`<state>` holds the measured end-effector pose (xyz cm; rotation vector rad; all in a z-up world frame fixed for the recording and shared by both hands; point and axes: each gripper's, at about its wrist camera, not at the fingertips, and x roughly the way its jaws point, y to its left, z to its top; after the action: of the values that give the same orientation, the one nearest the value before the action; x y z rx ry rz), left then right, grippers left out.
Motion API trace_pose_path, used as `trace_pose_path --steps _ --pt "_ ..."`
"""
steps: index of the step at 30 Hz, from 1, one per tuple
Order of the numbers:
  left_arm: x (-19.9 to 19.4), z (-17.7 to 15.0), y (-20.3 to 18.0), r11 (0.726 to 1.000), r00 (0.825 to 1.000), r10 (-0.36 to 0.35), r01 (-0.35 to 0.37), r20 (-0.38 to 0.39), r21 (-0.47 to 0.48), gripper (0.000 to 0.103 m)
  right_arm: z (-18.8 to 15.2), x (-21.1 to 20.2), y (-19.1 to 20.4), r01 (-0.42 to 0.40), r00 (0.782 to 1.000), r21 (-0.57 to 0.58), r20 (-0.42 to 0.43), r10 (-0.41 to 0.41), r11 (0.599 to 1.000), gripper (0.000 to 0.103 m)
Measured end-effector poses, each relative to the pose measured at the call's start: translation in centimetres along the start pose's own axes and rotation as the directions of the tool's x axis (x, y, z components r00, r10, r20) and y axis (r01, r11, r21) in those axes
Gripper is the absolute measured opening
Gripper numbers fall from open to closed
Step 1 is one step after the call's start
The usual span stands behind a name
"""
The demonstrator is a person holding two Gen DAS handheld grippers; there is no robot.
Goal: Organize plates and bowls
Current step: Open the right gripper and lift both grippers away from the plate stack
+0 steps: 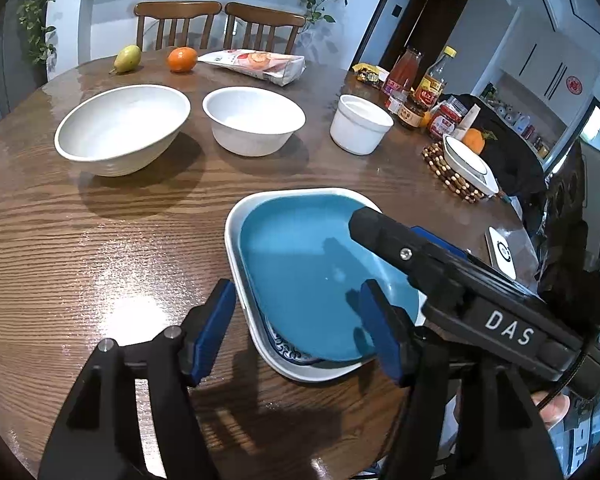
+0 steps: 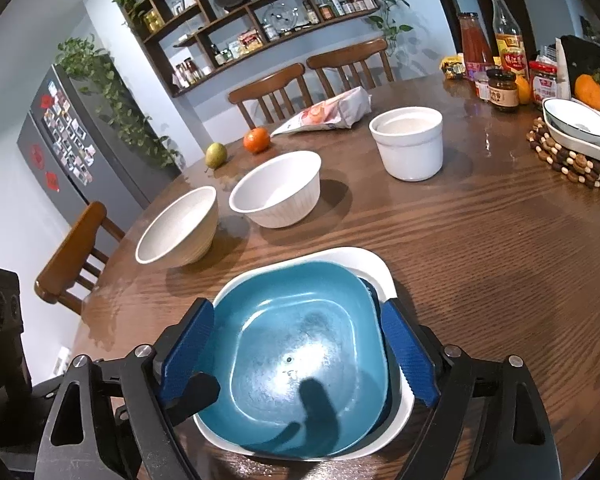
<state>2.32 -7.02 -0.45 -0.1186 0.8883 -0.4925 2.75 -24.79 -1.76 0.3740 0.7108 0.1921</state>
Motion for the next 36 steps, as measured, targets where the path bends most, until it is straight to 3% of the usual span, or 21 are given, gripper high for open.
trace_pose_path --steps 12,15,19,25,27,30,36 --pt "-1.4 1.3 0.8 1.000 1.000 -0.007 0.007 0.018 -0.018 0.071 1.3 -0.9 1.3 -0.008 1.000 -0.035 0.023 0.009 0.999 0.089" --pt "-3.1 2.6 1.0 1.000 0.998 -0.005 0.006 0.055 -0.014 0.074 2.5 -2.0 2.0 -0.007 0.998 -0.054 0.067 0.011 0.999 0.098" --pt "-5.8 5.2 1.1 1.000 0.995 0.017 -0.015 0.103 -0.019 0.078 5.3 -3.8 3.7 -0.013 0.992 -0.083 0.125 0.023 0.996 0.099" --pt "-10.8 9.5 0.9 0.999 0.977 0.008 -0.001 0.211 -0.034 0.084 10.5 -6.8 7.9 -0.065 0.972 -0.185 0.210 0.104 0.981 0.099" --pt "-12.0 11.0 0.8 0.999 0.969 -0.012 0.022 0.247 -0.039 0.087 12.9 -8.0 9.5 -0.069 0.960 -0.248 0.247 0.132 0.966 0.100" --pt "-12.7 13.0 0.7 0.994 0.955 -0.071 0.092 0.288 -0.061 0.090 15.4 -8.9 10.9 -0.040 0.947 -0.245 0.299 0.115 0.969 0.103" --pt "-10.1 16.3 0.3 0.982 0.953 -0.146 0.173 0.264 -0.081 0.092 17.2 -8.3 10.5 -0.050 0.926 -0.256 0.350 0.141 0.965 0.103"
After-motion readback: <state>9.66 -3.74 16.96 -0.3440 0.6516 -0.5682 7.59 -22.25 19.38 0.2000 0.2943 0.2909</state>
